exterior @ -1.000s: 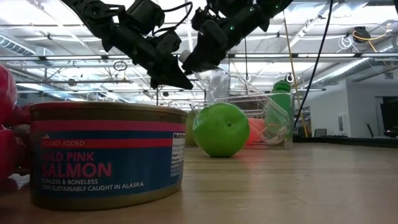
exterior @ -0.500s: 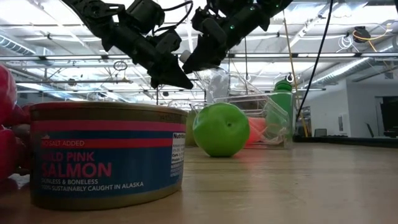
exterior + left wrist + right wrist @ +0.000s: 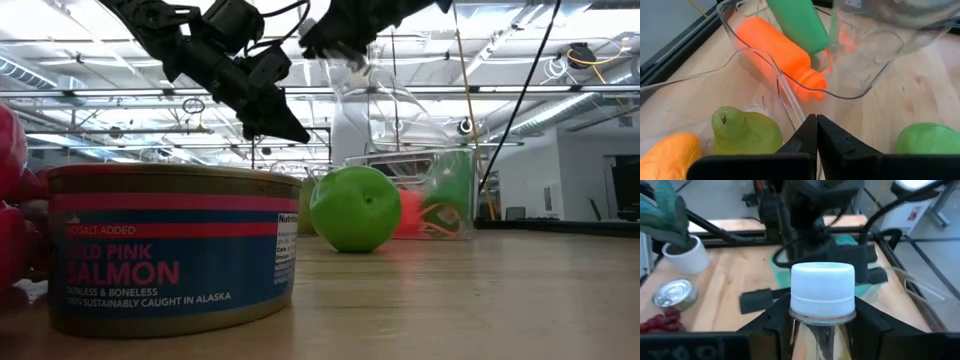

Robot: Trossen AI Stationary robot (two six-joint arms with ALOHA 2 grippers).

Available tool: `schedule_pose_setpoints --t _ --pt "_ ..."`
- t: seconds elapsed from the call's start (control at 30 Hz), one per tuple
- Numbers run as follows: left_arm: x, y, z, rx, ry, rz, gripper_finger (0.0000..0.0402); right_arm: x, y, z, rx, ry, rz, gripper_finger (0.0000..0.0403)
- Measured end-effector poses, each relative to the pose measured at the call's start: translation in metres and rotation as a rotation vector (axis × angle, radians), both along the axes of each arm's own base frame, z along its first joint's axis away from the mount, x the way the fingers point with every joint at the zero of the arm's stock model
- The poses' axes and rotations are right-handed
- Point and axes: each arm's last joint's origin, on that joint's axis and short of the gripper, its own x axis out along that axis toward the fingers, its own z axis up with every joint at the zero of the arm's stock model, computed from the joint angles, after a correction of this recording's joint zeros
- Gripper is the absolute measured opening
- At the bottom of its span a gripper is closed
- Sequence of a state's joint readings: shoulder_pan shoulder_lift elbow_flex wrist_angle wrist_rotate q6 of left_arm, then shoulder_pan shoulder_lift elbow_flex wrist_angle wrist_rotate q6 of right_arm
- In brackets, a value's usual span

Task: Pick & Place Food Item
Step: Put the transparent bottle into the right transparent bin upright

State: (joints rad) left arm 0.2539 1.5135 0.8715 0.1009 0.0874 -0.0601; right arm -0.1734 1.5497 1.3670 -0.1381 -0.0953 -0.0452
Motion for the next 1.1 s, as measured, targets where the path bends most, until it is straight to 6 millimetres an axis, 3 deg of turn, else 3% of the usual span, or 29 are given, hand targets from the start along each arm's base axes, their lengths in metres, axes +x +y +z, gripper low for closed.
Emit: schedule_pose_setpoints --t 0.2,0.4,0.63,0.9,1.1 --pt "-0.001 0.0 0.002 0.013 -0.003 0.004 0.0015 -0.018 0.011 -0.005 -0.052 -0.09 -0.057 0.0134" --pt "-0.001 0.0 0.003 0.02 -0.006 0.001 0.0003 -0.057 0.014 -0.036 -0.055 -0.282 -0.175 0.0134" --pt "-0.001 0.0 0.004 0.031 -0.015 -0.003 0.002 -0.098 0.022 -0.054 -0.069 -0.46 -0.254 0.0134" --pt "0.0 0.002 0.006 0.038 -0.039 0.002 0.0003 -0.128 0.034 -0.082 -0.086 -0.59 -0.306 0.0134" --pt "0.0 0.002 0.007 0.039 -0.046 0.003 0.0021 -0.141 0.036 -0.097 -0.065 -0.655 -0.318 0.0134"
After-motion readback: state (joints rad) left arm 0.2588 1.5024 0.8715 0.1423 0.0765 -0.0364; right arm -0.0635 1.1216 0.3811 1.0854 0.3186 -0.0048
